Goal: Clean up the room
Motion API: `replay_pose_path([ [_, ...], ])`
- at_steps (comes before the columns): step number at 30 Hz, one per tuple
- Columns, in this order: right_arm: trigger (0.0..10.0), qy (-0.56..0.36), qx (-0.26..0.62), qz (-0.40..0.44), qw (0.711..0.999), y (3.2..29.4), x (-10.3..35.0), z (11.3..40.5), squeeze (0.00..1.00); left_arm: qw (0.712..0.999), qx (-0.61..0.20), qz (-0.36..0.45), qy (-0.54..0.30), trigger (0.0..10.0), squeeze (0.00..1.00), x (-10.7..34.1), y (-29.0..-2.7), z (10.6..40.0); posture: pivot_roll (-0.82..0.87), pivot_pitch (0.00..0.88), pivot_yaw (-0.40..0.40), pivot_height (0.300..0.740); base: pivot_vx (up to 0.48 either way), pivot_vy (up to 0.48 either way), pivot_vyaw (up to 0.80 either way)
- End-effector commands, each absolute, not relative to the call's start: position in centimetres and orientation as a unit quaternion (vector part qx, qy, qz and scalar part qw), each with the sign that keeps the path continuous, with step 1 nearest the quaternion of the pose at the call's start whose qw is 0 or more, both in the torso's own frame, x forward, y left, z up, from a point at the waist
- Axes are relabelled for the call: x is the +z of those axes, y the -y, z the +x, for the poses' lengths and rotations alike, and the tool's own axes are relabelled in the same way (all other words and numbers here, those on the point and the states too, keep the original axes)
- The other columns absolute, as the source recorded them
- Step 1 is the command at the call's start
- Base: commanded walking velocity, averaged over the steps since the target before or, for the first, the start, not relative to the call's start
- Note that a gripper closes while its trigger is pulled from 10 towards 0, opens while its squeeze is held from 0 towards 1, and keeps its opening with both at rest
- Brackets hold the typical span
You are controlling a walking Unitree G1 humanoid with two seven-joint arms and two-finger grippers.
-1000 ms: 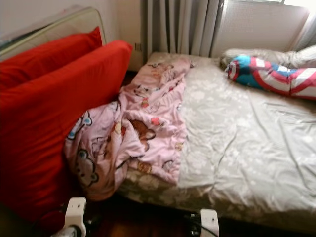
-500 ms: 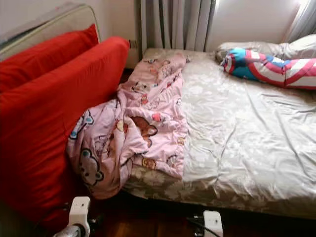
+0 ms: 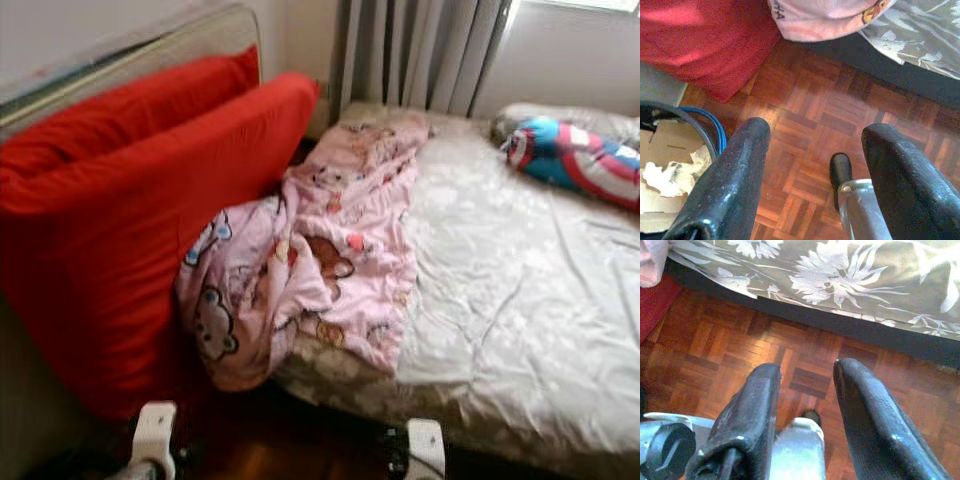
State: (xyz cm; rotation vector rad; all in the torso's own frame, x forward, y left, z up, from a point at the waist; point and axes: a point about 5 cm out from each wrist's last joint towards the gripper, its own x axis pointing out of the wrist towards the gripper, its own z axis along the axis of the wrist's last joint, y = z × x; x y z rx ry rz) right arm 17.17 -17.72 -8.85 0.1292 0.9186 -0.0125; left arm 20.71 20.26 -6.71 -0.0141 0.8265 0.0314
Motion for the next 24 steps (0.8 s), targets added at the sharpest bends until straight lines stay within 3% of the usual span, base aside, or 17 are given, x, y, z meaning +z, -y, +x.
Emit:
replay_pose_path([
  [1, 10.0, -0.448, -0.017, 0.061, 0.892, 18.42, -9.0, 16.67, 0.0, 0.915, 0.002, -0.008, -0.404, 10.0, 0.0, -6.72, -19.64, 20.92, -0.02, 0.012, 0.0, 0.74, 0.259, 0.0, 0.0],
  [24, 10.0, -0.444, -0.018, 0.065, 0.893, 18.42, -8.97, 16.69, 0.0, 0.915, 0.001, -0.007, -0.402, 10.0, 0.0, -6.7, -19.64, 20.94, -0.02, 0.014, -0.001, 0.74, 0.227, 0.0, 0.0],
])
